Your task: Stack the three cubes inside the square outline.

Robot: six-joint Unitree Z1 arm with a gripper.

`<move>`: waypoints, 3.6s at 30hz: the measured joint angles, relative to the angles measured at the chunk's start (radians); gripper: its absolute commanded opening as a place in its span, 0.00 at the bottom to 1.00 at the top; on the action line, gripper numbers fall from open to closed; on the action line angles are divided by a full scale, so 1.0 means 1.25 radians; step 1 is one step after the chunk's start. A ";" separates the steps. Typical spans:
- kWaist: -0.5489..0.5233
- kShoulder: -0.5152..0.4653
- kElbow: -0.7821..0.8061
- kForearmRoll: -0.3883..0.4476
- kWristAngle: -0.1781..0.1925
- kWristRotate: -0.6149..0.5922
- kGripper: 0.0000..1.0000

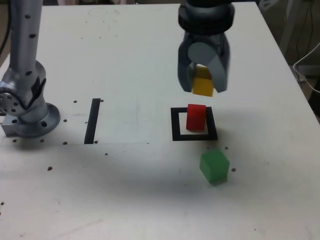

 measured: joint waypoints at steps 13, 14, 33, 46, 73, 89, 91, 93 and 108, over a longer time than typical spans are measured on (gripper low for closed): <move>0.004 -0.001 0.091 -0.067 -0.049 -0.119 0.15; 0.003 0.001 0.096 -0.072 -0.051 -0.122 0.15; 0.006 0.020 0.146 -0.140 -0.002 -0.124 0.15; 0.010 0.020 0.155 -0.150 -0.034 -0.113 0.28; 0.017 0.018 0.154 -0.127 0.007 -0.090 1.00; -0.069 -0.059 0.098 0.037 0.023 -0.122 0.99; -0.093 -0.059 0.071 0.060 0.023 -0.141 0.99; -0.114 -0.060 0.055 0.063 0.023 -0.143 0.99; -0.204 -0.006 -0.004 0.084 0.020 -0.210 1.00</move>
